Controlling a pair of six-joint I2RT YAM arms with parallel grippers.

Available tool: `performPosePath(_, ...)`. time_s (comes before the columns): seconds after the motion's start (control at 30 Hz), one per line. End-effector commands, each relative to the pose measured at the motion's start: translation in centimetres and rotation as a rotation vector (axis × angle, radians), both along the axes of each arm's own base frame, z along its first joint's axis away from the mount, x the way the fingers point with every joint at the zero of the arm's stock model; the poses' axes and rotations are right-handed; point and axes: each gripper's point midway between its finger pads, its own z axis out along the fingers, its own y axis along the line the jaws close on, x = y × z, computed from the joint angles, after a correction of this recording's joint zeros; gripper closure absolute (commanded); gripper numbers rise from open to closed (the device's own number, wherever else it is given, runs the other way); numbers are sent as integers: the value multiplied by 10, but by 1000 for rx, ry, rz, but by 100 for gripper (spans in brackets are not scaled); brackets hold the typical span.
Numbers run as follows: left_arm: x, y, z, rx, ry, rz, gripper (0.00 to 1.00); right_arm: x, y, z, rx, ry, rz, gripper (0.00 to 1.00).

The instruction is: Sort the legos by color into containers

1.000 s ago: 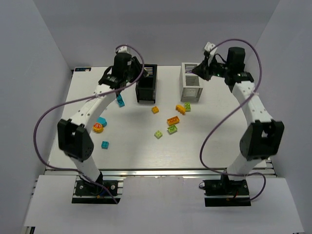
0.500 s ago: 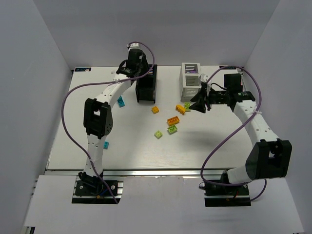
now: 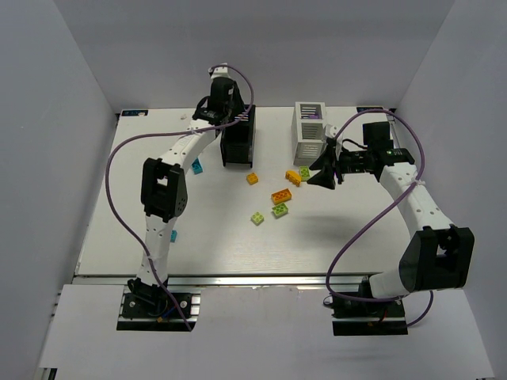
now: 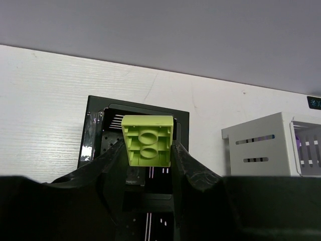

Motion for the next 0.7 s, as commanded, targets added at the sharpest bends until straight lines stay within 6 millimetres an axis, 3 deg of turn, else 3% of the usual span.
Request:
performPosePath(0.0,9,4,17,-9,-49,22,74,0,0,12,11,-30,11,43)
performPosePath(0.2,8,5,14,-18,-31,33,43,0,-3,9,-10,-35,2,38)
performPosePath(0.37,6,6,32,-35,-55,42,23,2,-5,9,-20,-29,-20,35)
performPosePath(0.57,-4,12,85,-62,-135,49,16,4,-7,8,-36,-15,-44,35)
performPosePath(0.67,-16,18,104,-63,-137,54,26,10,-9,7,-58,-14,-79,35)
